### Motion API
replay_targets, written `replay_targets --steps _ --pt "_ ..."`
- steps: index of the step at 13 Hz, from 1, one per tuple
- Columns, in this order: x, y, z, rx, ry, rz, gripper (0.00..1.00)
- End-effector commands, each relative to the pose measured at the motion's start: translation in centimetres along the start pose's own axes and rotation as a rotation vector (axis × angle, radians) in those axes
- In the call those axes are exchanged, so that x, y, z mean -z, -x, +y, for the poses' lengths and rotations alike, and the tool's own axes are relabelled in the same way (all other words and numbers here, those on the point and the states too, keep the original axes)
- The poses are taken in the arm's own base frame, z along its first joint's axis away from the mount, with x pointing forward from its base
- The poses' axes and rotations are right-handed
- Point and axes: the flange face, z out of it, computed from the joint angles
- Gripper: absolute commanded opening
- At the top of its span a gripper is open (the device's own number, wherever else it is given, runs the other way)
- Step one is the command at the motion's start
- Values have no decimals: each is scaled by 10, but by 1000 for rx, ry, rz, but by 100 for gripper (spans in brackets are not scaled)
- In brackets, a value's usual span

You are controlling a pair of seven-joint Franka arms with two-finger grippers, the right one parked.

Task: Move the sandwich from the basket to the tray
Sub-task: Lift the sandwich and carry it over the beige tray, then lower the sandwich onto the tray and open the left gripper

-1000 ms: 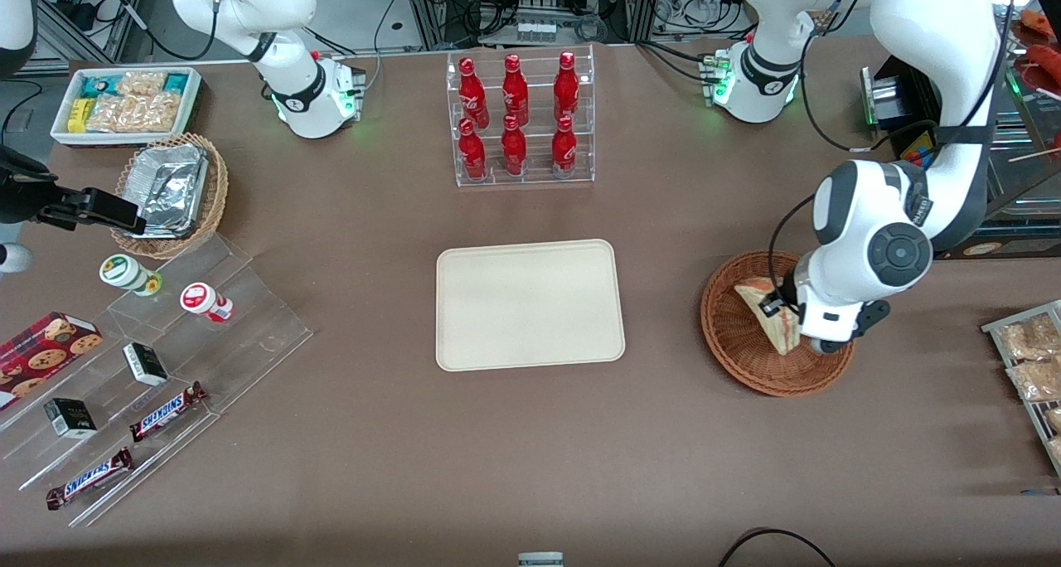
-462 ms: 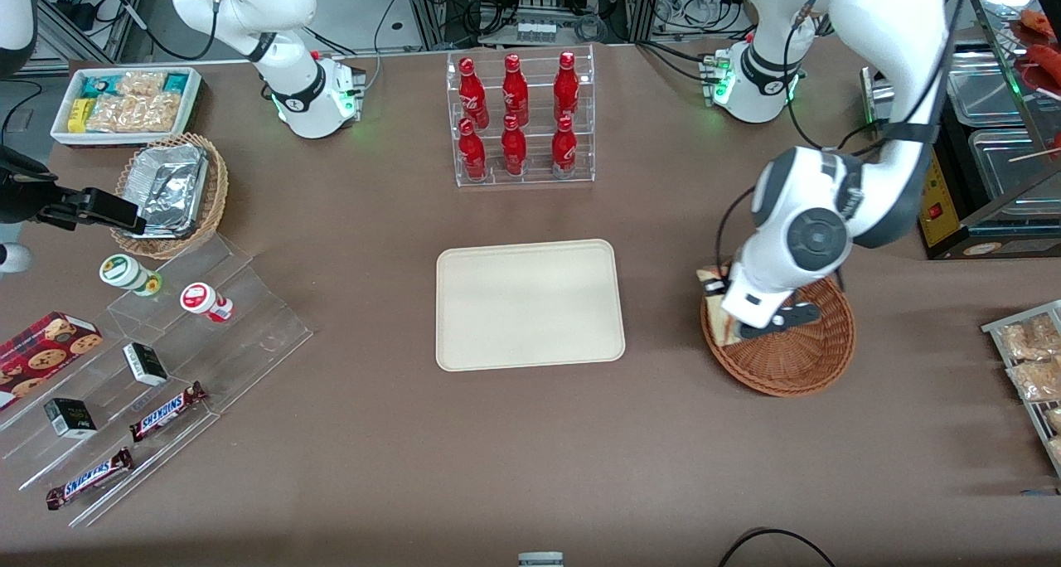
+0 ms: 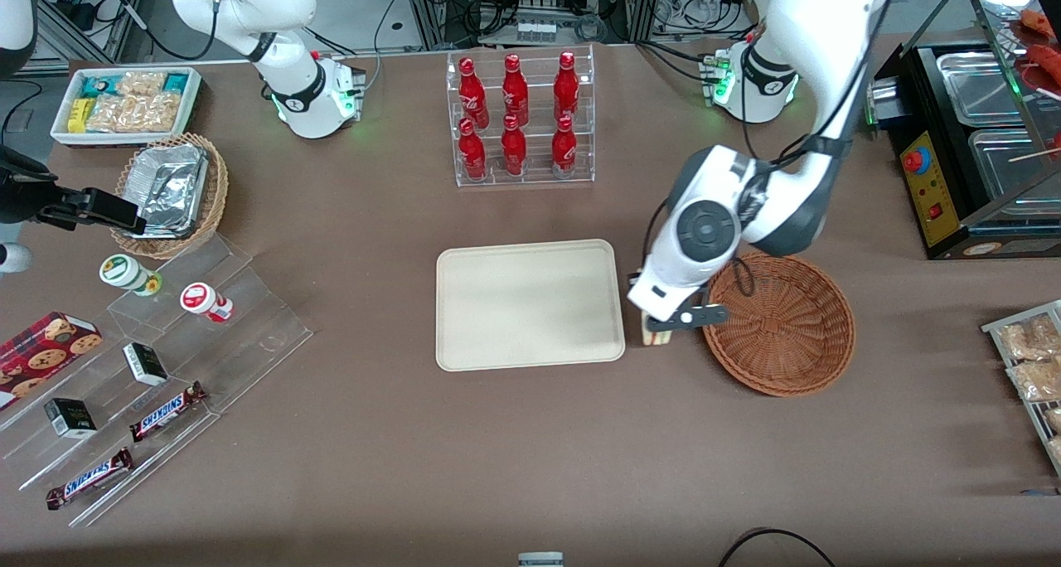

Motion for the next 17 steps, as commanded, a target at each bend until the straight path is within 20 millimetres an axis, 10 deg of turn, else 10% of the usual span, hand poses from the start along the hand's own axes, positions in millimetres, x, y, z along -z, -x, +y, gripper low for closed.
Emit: replay_targets --steps 1,8,17 --pt "-6 0 59 37 -13 -5 0" --pt "-41 34 161 76 8 18 0" --pt "-69 60 204 116 31 -27 0"
